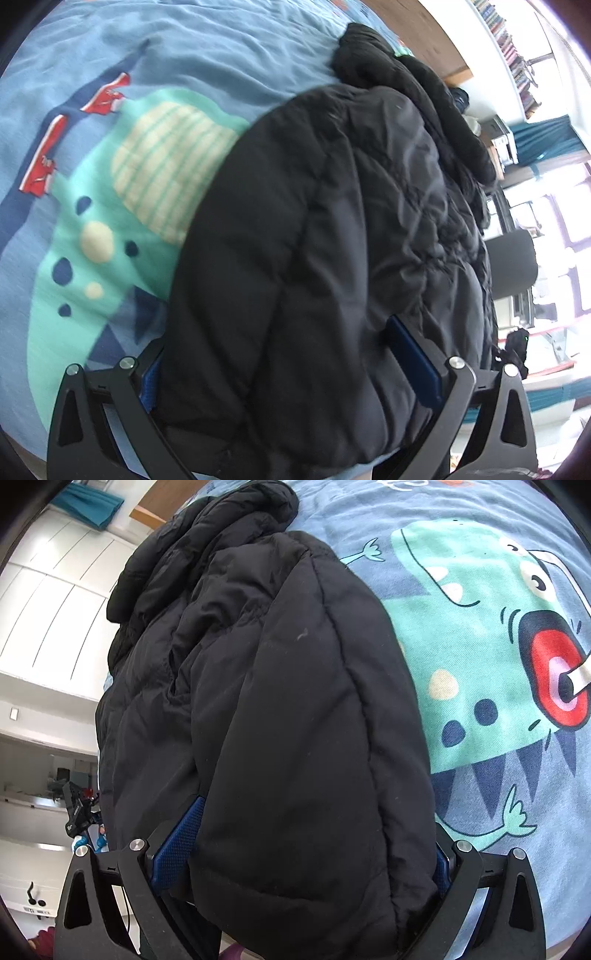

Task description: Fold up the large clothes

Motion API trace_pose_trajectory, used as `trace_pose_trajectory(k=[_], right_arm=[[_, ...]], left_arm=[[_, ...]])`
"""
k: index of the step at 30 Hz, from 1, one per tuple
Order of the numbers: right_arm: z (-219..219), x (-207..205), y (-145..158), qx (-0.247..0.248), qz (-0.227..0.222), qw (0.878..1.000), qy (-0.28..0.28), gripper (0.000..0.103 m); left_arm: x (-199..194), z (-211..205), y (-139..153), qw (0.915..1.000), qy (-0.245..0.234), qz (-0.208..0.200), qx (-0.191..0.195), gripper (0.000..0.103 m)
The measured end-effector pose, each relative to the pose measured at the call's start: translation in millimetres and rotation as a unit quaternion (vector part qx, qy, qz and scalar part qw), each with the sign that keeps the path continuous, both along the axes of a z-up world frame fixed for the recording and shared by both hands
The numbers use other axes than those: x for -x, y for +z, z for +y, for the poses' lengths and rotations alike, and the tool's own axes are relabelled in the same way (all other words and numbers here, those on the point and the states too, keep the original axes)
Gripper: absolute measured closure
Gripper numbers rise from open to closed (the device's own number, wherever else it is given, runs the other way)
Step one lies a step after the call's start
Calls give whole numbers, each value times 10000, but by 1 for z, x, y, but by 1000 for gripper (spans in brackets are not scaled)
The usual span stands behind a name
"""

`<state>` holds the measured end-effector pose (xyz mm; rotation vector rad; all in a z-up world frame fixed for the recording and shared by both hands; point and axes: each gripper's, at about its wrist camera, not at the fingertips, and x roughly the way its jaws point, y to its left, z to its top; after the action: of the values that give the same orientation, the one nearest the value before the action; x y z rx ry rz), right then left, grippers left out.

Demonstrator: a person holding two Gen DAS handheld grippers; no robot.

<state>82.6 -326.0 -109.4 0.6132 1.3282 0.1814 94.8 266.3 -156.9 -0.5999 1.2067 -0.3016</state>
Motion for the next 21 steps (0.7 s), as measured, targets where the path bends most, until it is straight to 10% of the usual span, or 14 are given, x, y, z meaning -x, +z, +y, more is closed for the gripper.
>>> trace_pose_trajectory(k=[21], right_arm=[[2,-24,-19,-175,323,9992,123,1]], left_arm=[[-17,24,-20,9871,-615,435,1410,1]])
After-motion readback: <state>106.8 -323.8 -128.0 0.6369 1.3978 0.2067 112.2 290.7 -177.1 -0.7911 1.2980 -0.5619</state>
